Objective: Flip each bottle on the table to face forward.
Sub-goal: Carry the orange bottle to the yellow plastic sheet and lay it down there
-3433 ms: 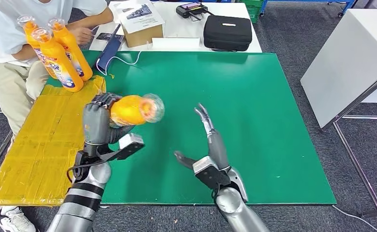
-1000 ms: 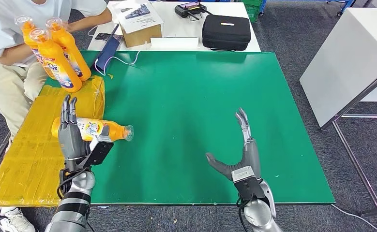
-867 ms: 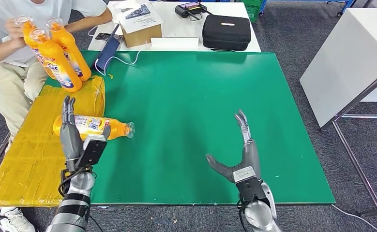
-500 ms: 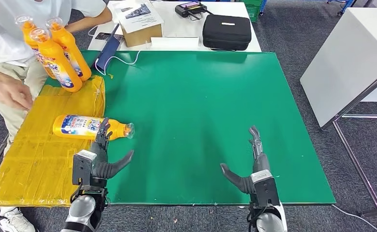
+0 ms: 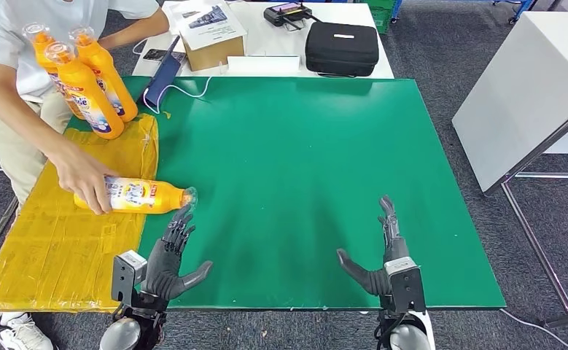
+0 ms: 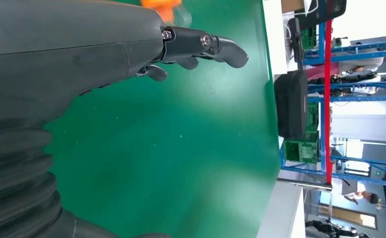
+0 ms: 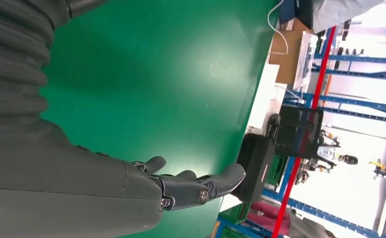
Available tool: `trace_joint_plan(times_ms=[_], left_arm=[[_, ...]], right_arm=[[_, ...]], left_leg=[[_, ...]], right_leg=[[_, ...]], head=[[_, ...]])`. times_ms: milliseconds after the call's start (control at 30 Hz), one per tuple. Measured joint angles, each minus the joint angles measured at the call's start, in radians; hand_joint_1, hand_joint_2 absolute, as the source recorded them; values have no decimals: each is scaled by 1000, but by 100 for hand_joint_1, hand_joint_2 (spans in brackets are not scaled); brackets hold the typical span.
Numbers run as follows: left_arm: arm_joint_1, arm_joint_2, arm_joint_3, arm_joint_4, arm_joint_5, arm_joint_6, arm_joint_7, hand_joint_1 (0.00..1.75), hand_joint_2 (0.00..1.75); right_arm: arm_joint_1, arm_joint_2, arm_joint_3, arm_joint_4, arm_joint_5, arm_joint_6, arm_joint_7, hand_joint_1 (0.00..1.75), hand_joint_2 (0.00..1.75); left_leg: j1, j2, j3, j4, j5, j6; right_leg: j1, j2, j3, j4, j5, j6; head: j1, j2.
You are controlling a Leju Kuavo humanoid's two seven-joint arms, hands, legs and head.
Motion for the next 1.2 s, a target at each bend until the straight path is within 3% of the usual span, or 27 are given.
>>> trace_joint_plan(times_ms=[1200], left_arm=[[10,-20,-15,-20,-51,95,-3,0,175]], right_arm=[[22,10,31,0,34,4,5,0,175]], left_leg=[[0,0,0,0,0,0]], right_leg=[[0,0,0,0,0,0]], head=[[0,0]])
